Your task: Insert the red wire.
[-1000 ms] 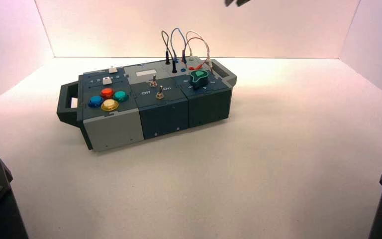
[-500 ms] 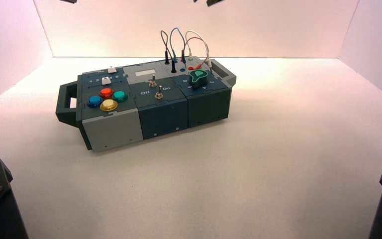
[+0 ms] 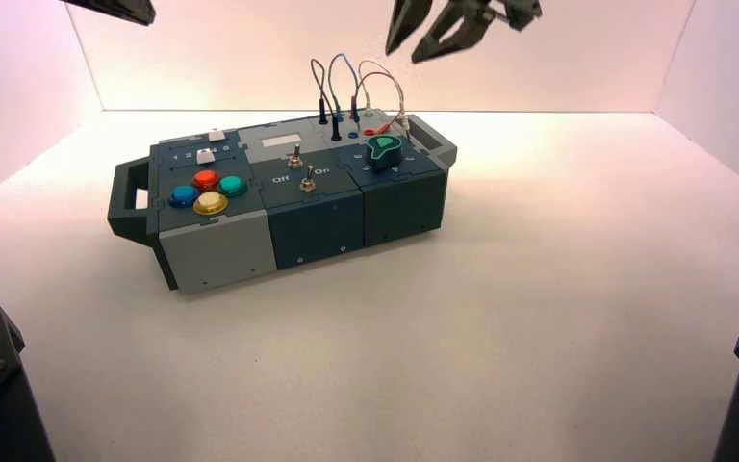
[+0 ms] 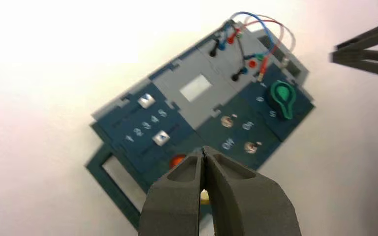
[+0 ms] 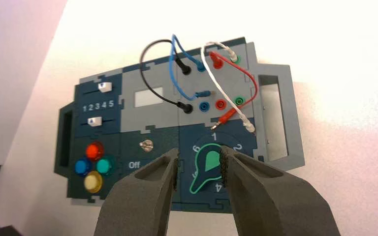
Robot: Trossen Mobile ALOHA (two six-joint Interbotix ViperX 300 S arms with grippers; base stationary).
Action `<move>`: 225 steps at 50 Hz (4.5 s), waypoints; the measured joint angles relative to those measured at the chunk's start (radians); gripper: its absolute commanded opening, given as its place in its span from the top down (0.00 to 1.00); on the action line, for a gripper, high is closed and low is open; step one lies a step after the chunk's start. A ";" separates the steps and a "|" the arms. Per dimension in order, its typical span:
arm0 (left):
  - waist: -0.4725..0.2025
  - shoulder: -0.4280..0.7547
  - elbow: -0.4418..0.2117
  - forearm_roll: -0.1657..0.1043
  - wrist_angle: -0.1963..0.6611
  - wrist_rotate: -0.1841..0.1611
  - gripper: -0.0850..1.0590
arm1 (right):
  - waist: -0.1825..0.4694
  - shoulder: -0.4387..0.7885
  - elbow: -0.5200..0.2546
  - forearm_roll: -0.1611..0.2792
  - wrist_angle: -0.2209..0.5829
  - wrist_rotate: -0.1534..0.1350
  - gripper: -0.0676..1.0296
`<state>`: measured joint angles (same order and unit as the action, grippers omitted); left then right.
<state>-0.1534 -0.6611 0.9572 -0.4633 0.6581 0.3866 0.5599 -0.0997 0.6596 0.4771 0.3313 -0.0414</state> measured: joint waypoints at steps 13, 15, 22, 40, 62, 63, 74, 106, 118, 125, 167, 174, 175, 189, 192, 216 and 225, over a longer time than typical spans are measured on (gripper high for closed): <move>-0.046 -0.011 -0.002 -0.063 0.003 0.026 0.95 | 0.003 0.031 0.003 0.018 -0.037 0.000 0.50; -0.055 -0.017 -0.002 -0.063 -0.006 0.034 0.95 | 0.005 0.037 0.002 0.021 -0.040 -0.002 0.50; -0.092 -0.064 0.023 -0.064 -0.097 0.060 0.95 | 0.015 0.077 -0.012 0.044 -0.048 0.000 0.50; -0.155 -0.218 0.097 -0.066 -0.216 0.066 0.95 | 0.037 0.175 -0.060 0.066 -0.074 0.000 0.50; -0.156 -0.178 0.100 -0.061 -0.201 0.067 0.95 | 0.025 0.268 -0.086 0.081 -0.133 0.000 0.50; -0.156 -0.176 0.100 -0.061 -0.201 0.067 0.95 | 0.023 0.270 -0.084 0.083 -0.135 0.000 0.50; -0.156 -0.153 0.100 -0.060 -0.199 0.077 0.95 | -0.014 0.276 -0.086 0.083 -0.149 0.000 0.50; -0.156 -0.129 0.100 -0.060 -0.204 0.078 0.95 | -0.055 0.331 -0.161 0.077 -0.103 -0.017 0.50; -0.155 -0.129 0.100 -0.060 -0.204 0.078 0.95 | -0.054 0.273 -0.137 0.077 -0.084 -0.018 0.50; -0.156 -0.129 0.100 -0.060 -0.206 0.078 0.95 | -0.054 0.236 -0.124 0.077 -0.044 -0.018 0.50; -0.156 -0.149 0.110 -0.060 -0.206 0.078 0.95 | -0.025 0.337 -0.158 0.075 -0.046 -0.020 0.50; -0.156 -0.147 0.110 -0.060 -0.206 0.078 0.95 | -0.034 0.348 -0.169 0.074 -0.055 -0.020 0.50; -0.156 -0.149 0.110 -0.060 -0.206 0.078 0.95 | -0.037 0.351 -0.169 0.074 -0.058 -0.020 0.50; -0.156 -0.147 0.110 -0.060 -0.207 0.078 0.95 | -0.054 0.367 -0.175 0.072 -0.063 -0.021 0.50; -0.156 -0.146 0.110 -0.060 -0.206 0.078 0.95 | -0.055 0.368 -0.179 0.072 -0.063 -0.020 0.50; -0.156 -0.141 0.110 -0.060 -0.212 0.078 0.95 | -0.054 0.400 -0.225 0.071 -0.017 -0.023 0.54; -0.156 -0.141 0.110 -0.060 -0.213 0.078 0.95 | -0.052 0.405 -0.227 0.071 -0.012 -0.023 0.56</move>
<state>-0.3099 -0.8023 1.0677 -0.5231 0.4449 0.4648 0.5077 0.3053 0.4326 0.5476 0.3191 -0.0644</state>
